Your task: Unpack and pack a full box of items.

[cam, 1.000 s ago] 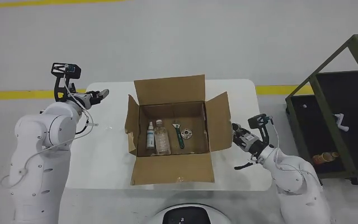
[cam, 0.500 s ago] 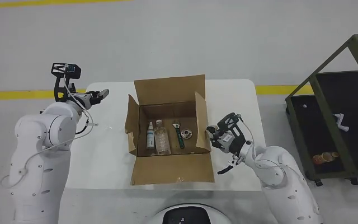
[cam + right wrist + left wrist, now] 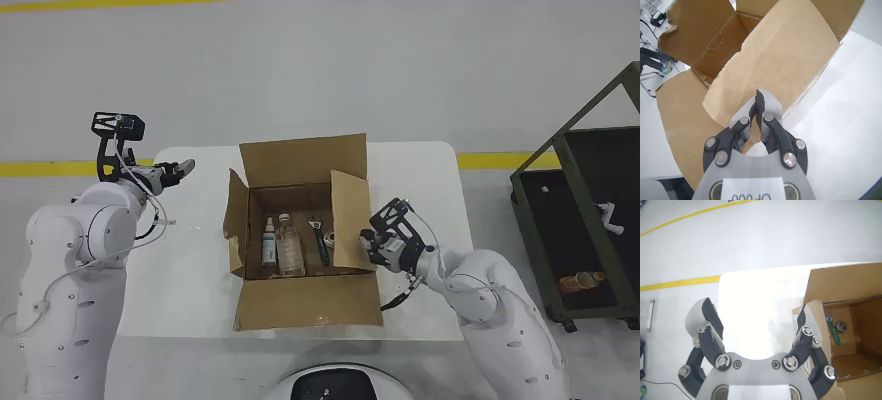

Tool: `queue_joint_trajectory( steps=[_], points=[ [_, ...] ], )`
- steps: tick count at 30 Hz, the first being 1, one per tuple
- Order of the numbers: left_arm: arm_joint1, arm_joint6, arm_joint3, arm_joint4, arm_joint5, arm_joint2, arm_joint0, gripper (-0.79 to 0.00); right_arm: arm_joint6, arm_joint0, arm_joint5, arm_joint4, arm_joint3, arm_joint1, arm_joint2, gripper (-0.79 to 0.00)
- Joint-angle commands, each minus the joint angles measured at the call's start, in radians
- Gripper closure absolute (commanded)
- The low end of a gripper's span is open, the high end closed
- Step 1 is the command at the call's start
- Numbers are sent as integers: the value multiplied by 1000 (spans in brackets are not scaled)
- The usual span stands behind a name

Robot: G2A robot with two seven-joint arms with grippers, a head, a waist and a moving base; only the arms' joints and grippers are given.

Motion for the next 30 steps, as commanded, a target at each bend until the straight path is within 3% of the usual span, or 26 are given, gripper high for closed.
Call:
queue_joint_trajectory(
  steps=[1, 5, 18, 28, 30],
  points=[
    [0, 0, 0, 0, 0, 0, 0, -785, -11, 2, 10, 5, 2, 0, -1, 0],
    [0, 6, 0, -2, -2, 1, 4, -785, -42, -2, 40, 15, 4, 2, 4, 0],
    [7, 130, -33, -70, -114, -17, 144, -785, -69, -31, 66, 28, -22, 14, 29, 0],
    [8, 123, -28, -67, -108, -19, 149, -785, -88, -35, 85, 49, -29, 19, 24, 0],
    [7, 168, -30, -75, -114, -20, 161, -785, -90, -35, 88, 54, -29, 20, 22, 0]
  ],
)
